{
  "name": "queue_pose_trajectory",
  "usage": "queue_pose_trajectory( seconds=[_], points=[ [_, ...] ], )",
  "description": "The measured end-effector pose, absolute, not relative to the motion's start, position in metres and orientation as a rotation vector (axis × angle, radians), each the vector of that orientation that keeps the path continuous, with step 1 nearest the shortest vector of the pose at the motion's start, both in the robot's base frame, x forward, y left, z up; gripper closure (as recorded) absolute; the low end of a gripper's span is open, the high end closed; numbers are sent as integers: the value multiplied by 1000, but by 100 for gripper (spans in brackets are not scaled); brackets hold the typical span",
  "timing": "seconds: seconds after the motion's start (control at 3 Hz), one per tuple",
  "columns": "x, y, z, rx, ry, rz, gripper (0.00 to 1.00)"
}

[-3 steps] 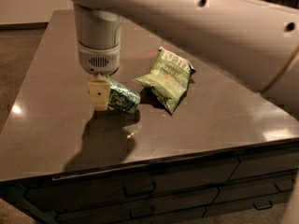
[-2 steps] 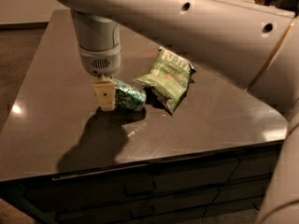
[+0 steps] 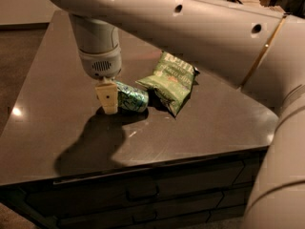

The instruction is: Knock green can over

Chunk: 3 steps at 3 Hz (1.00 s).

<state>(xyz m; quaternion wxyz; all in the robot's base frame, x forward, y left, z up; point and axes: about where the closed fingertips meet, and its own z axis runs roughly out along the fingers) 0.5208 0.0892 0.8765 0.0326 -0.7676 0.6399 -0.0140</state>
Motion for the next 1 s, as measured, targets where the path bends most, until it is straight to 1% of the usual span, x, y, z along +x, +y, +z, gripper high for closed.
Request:
queue_pose_trajectory(
  seconds=[0.33,0.67,1.0],
  points=[
    [520,92,870,-2388,1957,-20,12],
    [520,91,866,-2382,1955,16,0],
    [520,92,866,-2381,1955,18,0]
  ],
)
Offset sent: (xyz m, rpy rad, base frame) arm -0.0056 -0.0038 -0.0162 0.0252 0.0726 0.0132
